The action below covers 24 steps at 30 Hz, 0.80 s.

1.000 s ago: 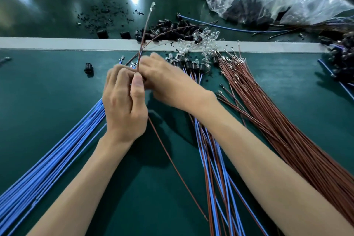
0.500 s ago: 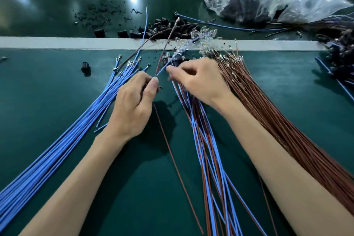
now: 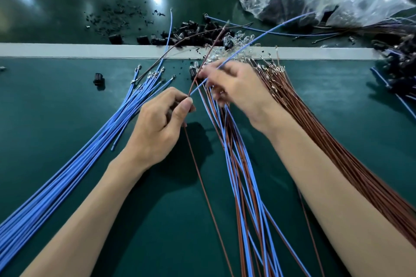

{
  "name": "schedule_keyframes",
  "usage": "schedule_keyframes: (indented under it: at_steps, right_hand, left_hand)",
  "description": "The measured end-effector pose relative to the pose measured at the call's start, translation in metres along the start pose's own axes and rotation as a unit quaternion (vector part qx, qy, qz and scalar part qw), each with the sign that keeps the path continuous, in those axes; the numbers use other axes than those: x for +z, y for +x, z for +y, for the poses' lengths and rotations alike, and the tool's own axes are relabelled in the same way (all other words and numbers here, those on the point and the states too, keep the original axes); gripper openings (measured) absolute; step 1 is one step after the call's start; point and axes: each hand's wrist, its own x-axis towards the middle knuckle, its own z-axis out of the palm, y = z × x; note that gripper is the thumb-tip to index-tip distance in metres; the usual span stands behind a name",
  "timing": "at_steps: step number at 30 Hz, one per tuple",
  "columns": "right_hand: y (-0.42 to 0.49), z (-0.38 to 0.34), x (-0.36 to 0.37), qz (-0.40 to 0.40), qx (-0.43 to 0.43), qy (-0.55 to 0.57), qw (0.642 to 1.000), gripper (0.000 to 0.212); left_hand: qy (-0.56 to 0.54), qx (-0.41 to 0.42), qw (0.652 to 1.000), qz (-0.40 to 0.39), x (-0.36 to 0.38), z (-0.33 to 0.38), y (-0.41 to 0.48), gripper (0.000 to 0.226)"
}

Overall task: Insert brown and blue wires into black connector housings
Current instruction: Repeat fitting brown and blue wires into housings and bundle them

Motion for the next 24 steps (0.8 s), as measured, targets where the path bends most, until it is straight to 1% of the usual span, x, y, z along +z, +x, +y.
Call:
schedule_keyframes:
  at_steps: [1,2,4,6,7,9,13,16,21,24]
  right_hand:
    - [-0.002,0.002,0.005,-0.041,-0.005,-0.045,0.998,0.019]
    - [-0.003,0.003,0.009,-0.056,-0.011,-0.07,0.996,0.02]
    - [-0.001,0.001,0.009,-0.029,-0.019,-0.059,0.998,0.024]
    - [0.002,-0.006,0.0,0.017,-0.038,0.008,0.999,0.025]
    - [0.003,-0.009,-0.005,0.025,-0.052,0.036,0.998,0.025]
    - [0.004,-0.013,-0.011,0.01,-0.074,0.051,0.996,0.024]
    - [0.001,-0.011,-0.003,-0.043,-0.07,-0.007,0.997,0.024]
    - [0.002,-0.009,-0.001,-0.046,-0.078,-0.028,0.996,0.024]
    - [0.002,-0.009,-0.002,-0.044,-0.109,-0.018,0.993,0.015]
    - [0.0,-0.007,-0.001,-0.068,-0.11,-0.035,0.991,0.015]
  left_hand:
    - [-0.005,-0.005,1.0,0.002,0.0,0.0,0.0,0.024]
    - [-0.006,-0.011,1.0,0.006,0.0,0.0,0.0,0.023]
    - [-0.004,-0.021,1.0,0.013,0.0,-0.001,0.0,0.021]
    - [-0.014,-0.032,0.999,0.016,0.0,-0.001,0.0,0.022]
    - [-0.02,-0.036,0.999,0.016,0.001,-0.002,0.0,0.021]
    - [-0.024,-0.033,0.999,0.01,0.002,-0.002,0.001,0.02]
    - [-0.036,-0.027,0.999,0.002,0.003,-0.003,0.001,0.018]
    - [-0.034,-0.026,0.999,0.004,0.003,-0.004,0.001,0.018]
    - [-0.029,-0.028,0.999,0.004,0.002,-0.005,0.002,0.019]
    - [-0.034,-0.04,0.999,0.005,0.002,-0.007,0.002,0.017]
